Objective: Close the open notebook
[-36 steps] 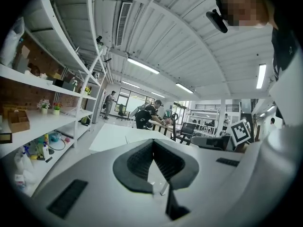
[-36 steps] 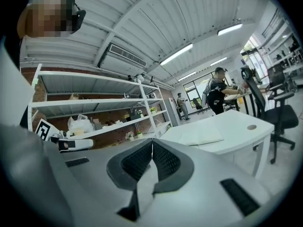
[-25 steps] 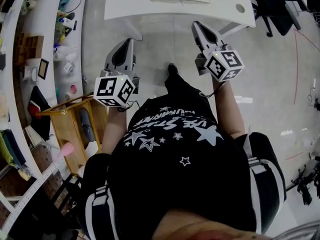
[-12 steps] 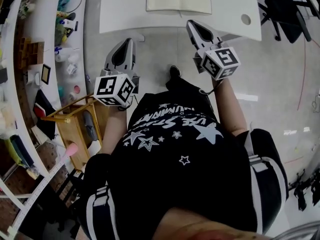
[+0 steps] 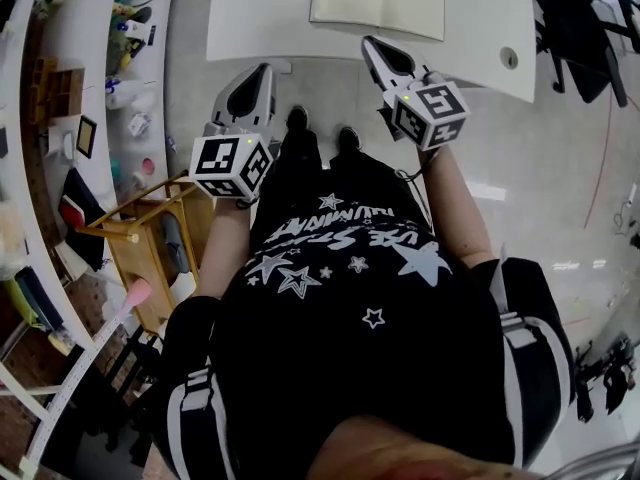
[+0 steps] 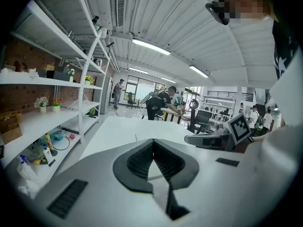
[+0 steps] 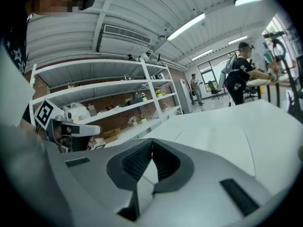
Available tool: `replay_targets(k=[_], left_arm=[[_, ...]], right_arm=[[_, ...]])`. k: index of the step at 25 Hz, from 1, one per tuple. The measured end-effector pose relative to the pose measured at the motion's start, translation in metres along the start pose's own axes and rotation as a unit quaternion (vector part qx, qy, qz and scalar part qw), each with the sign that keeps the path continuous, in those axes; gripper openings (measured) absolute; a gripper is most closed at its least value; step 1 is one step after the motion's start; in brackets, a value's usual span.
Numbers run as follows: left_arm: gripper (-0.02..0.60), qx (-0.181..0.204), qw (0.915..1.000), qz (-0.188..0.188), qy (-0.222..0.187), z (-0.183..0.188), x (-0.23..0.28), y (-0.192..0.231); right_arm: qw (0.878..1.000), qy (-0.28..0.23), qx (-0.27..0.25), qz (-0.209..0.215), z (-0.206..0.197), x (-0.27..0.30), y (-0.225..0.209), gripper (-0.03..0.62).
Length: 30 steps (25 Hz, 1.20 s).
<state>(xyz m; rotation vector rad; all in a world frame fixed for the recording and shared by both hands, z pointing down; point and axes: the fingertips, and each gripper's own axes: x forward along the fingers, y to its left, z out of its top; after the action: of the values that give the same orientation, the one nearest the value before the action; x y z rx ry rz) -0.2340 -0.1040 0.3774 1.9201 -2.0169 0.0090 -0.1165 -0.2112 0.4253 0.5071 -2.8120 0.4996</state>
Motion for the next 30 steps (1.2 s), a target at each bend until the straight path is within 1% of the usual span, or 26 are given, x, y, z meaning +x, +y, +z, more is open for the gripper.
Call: replay_targets(k=[3, 6, 8, 10, 12, 15, 17, 21, 23, 27, 30], left_arm=[[0.012, -0.002, 0.9997, -0.024, 0.006, 0.003, 0.018, 0.016], [0.012, 0.0, 0.9982, -0.056, 0.024, 0.003, 0.04, 0.028], [0.012, 0.0, 0.9963, -0.078, 0.037, 0.001, 0.055, 0.037], [0.012, -0.003, 0.9946, -0.094, 0.044, 0.001, 0.067, 0.05], [0.012, -0.002, 0.9933, -0.105, 0.048, 0.003, 0.077, 0.066], [0.012, 0.003, 0.99, -0.126, 0.064, -0.001, 0.09, 0.084], [0.012, -0.002, 0.9873, -0.139, 0.076, -0.006, 0.098, 0.092], [0.012, -0.007, 0.9826, -0.16, 0.093, -0.013, 0.106, 0.109], [0.012, -0.007, 0.9803, -0.171, 0.098, -0.016, 0.109, 0.114], [0.012, -0.004, 0.9765, -0.186, 0.109, -0.02, 0.111, 0.122], [0.012, -0.006, 0.9756, -0.19, 0.11, -0.021, 0.11, 0.128]], right_arm=[[0.999, 0.015, -0.018, -0.023, -0.001, 0.016, -0.002, 0.009], [0.998, 0.026, -0.024, -0.055, -0.001, 0.032, -0.006, 0.009], [0.996, 0.044, -0.024, -0.071, -0.005, 0.043, -0.01, 0.009], [0.995, 0.061, -0.026, -0.077, -0.009, 0.059, -0.011, 0.009], [0.994, 0.081, -0.027, -0.074, -0.017, 0.08, -0.008, 0.009], [0.989, 0.124, -0.024, -0.077, -0.033, 0.103, -0.003, 0.011], [0.984, 0.151, -0.03, -0.085, -0.045, 0.115, 0.0, 0.023], [0.974, 0.194, -0.053, -0.106, -0.063, 0.143, 0.0, 0.098], [0.967, 0.211, -0.069, -0.125, -0.068, 0.151, -0.004, 0.113], [0.949, 0.246, -0.111, -0.164, -0.079, 0.16, -0.015, 0.124], [0.937, 0.271, -0.124, -0.181, -0.091, 0.162, -0.018, 0.124]])
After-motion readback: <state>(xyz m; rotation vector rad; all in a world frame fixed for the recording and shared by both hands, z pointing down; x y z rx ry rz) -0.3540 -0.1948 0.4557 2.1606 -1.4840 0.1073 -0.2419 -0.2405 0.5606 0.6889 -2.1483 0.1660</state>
